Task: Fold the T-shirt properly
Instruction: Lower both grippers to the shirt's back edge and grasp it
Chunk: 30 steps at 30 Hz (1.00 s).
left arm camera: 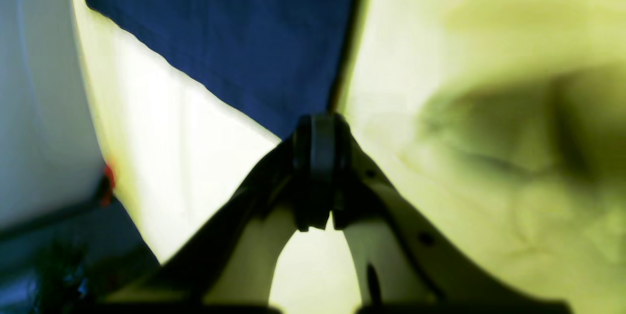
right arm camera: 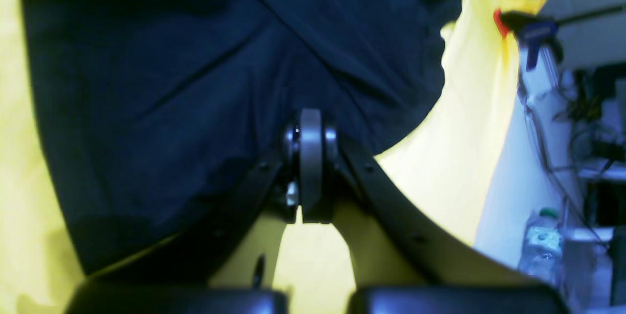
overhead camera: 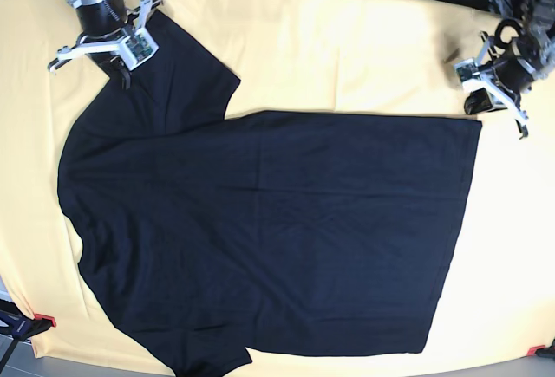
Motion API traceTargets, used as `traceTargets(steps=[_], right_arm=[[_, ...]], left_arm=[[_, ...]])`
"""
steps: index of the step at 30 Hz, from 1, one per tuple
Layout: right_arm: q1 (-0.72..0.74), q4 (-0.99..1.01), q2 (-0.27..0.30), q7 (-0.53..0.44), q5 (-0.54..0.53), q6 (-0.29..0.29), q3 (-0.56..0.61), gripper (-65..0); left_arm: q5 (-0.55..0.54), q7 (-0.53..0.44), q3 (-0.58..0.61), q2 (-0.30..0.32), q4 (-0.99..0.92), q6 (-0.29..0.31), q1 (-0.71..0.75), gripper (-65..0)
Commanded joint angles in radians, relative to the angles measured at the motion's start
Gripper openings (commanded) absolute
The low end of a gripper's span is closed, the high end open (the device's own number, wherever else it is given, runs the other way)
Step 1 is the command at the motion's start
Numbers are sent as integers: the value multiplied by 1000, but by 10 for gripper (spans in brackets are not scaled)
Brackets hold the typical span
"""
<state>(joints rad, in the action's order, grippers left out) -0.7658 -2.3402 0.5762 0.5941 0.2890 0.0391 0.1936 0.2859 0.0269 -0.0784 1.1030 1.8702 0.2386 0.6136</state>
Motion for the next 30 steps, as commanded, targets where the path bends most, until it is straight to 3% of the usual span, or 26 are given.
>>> traceTargets(steps=[1,2,4,6,7,13,19,23,30], right_arm=[[-5,-16,9,-23,-6,4,-17,-650],[-5,-16,8,-23,-14,0,-24,-650],[-5,-16,8,-23,-28,-8,-25,-650],[-10,-16,8,-27,-28,-21,-24,-650],[-10,-16,8,-26,-28,-21,-24,-650],[-10,-16,8,-26,-28,-21,-24,-650],[-10,-16,8,-34,-28,-21,-24,-650],[-10,-16,8,-34,-28,-21,-24,-650],[-10,-16,6,-34,-28,-21,-24,-650]], left_arm=[[-15,-36,-10,27,-7,21,-32,-650],[-27,-61,-9,31,-21,77,-61,-605],[-44,-83,-7,31,-46,160,-113,-441],[-64,-84,0,31,-68,188,-156,-293],[-67,-84,5,31,-80,193,-176,-274],[-63,-100,113,66,-149,199,-297,-275],[-50,-102,352,69,-236,190,-500,-275],[13,-102,509,66,-283,153,-632,-275],[13,-106,712,58,-329,150,-806,-275]])
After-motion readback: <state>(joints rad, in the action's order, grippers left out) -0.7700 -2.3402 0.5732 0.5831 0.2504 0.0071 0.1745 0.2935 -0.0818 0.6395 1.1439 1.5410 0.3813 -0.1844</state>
